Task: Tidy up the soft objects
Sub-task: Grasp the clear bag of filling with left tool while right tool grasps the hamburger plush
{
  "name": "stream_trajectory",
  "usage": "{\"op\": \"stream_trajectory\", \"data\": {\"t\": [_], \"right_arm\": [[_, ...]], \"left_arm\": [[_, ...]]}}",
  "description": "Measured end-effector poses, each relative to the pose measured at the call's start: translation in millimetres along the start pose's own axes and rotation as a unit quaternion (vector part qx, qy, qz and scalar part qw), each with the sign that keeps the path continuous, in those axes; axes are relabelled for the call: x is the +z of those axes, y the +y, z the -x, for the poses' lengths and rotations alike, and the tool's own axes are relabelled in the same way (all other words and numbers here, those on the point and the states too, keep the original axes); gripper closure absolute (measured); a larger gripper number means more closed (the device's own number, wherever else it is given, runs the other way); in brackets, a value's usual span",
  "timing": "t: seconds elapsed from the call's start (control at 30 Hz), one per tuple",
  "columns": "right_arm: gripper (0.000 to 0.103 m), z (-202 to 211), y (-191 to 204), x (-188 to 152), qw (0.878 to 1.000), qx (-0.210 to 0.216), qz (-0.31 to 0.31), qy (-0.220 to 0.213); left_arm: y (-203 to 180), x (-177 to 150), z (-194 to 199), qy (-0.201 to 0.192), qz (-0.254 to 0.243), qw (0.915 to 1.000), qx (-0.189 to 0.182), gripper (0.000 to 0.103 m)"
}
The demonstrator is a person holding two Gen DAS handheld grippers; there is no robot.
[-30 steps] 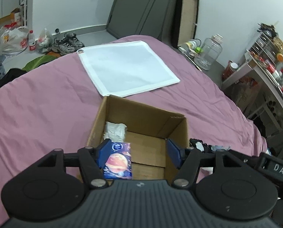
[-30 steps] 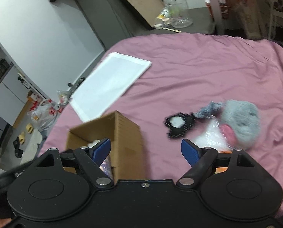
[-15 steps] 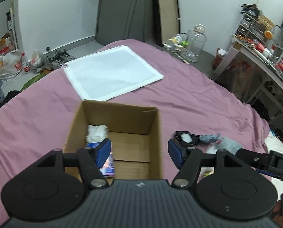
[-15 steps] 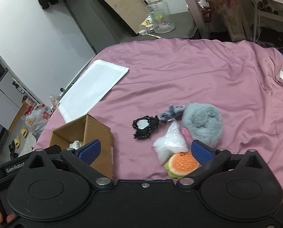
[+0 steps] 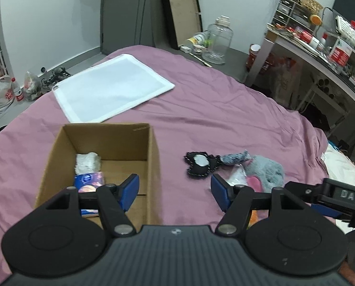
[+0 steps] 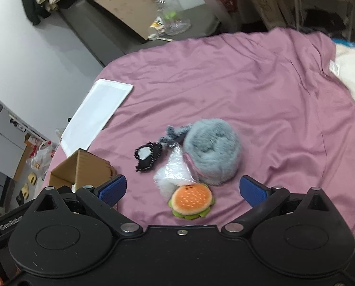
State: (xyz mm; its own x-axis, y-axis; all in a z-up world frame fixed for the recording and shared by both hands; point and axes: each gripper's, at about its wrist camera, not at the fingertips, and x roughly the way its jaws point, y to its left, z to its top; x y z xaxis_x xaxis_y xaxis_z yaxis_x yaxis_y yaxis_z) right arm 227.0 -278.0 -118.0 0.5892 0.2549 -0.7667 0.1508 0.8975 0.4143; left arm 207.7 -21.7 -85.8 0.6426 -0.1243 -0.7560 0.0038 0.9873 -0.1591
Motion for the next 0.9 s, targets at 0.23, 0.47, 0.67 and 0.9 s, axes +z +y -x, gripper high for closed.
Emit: {"op": "stream_trajectory", "data": {"t": [0.23,0.47,0.67,0.9], "right_arm": [[0.007,-23.6,-18.4,-5.7,0.999,0.017,-0.026,0.026],[0.015,-49.8,-35.6,-4.0,0.997,0.021,-0.058,0.053],[0.019,-71.3,-39.3,-6.1,0.993,0.029,-0.059,0.096],[0.021,-95.4,-39.2,-10.3,0.989,0.037,-0.058,0.132]], "left_arm": [[-12.9,-0.7,-19.4,0.011,-0.002,0.9998,-0.014,0.038],[-25.6,4.9,-45.7,0.038,-0.004,0.9991,-0.017,0.038],[-37.3,15.7,-67.7,0.055,-0.007,0.9983,-0.019,0.038],[-54.8,18.4,-93.6,0.077,-0.005,0.9964,-0.035,0.038]]}}
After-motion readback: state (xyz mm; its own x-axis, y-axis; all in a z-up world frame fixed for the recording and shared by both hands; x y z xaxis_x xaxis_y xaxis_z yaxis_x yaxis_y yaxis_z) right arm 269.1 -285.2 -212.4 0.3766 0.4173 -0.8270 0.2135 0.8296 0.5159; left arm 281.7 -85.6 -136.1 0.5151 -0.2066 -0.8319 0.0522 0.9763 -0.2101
